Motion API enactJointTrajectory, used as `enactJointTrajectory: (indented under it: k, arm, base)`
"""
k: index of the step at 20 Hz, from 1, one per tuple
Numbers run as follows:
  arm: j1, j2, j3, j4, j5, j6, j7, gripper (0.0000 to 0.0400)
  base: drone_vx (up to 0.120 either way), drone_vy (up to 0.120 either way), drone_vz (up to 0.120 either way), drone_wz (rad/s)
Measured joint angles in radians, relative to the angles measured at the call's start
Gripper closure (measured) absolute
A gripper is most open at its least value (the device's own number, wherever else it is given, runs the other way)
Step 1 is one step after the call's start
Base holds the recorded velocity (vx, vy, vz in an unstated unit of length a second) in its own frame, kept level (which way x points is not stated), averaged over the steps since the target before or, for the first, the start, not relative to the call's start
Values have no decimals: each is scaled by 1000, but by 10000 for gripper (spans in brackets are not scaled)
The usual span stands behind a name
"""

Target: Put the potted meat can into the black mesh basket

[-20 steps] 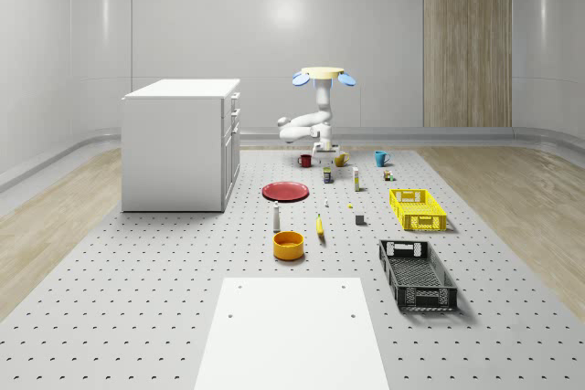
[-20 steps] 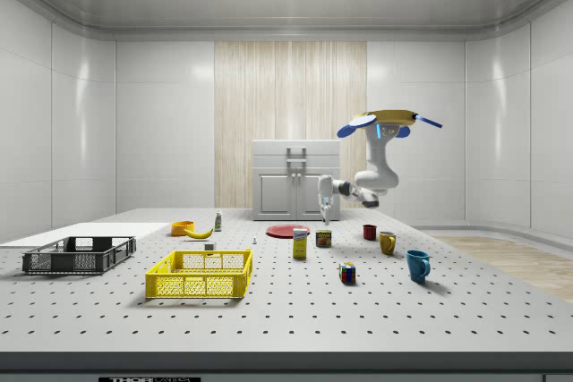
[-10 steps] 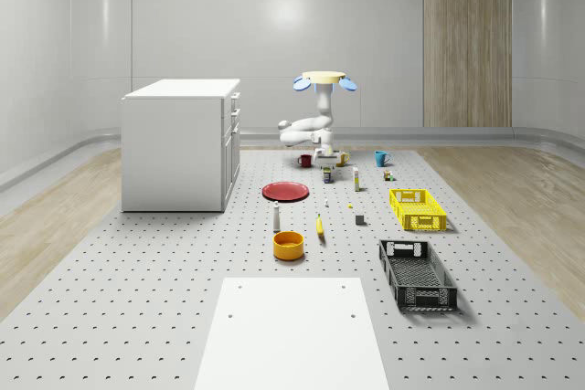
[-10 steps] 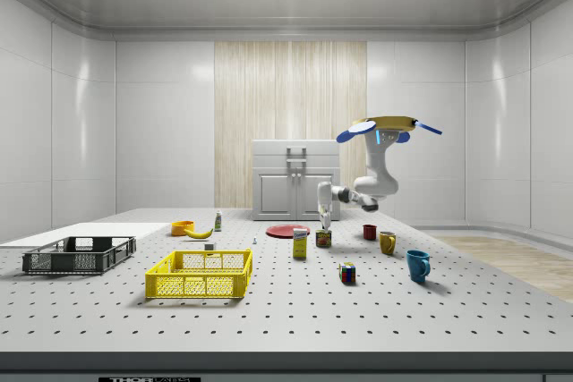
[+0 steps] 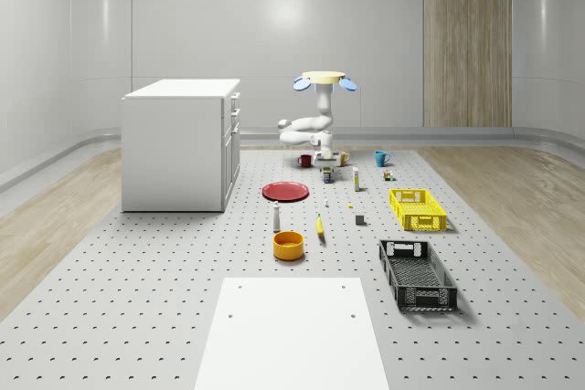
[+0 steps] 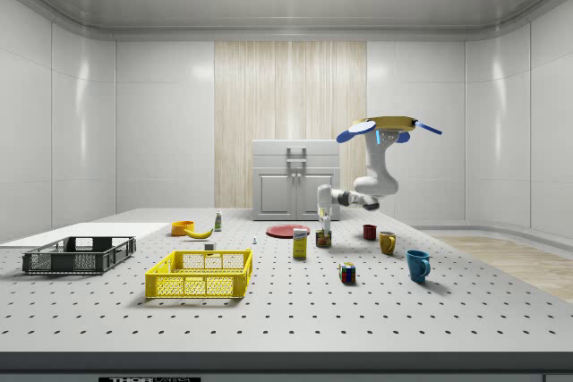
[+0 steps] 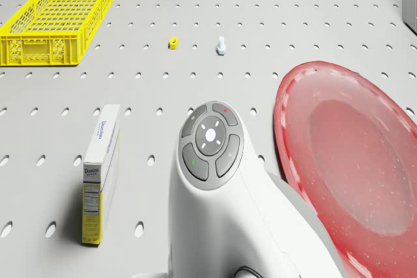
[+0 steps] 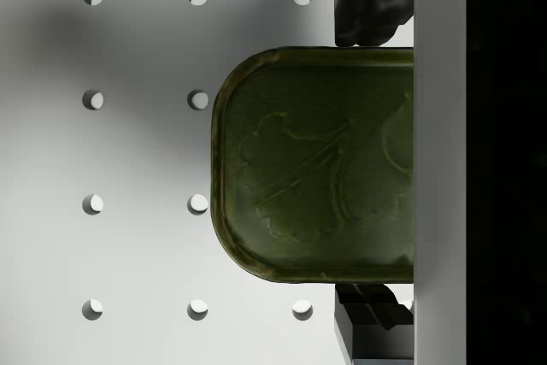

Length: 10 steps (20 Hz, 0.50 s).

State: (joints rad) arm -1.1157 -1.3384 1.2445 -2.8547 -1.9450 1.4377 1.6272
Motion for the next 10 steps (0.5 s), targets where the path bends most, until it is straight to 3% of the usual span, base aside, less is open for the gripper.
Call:
enactJointTrajectory:
  k: [3,7,10]
  arm:
    - [-14,-5,-1,13,-1,9,2,0]
    - [-25,-12,-1,21,0,20,5,90]
    - [-30,-19,0,24,1,26,9,107]
  base:
    - [0,0,0,0]
    - [0,0,0,0]
    - [0,0,0,0]
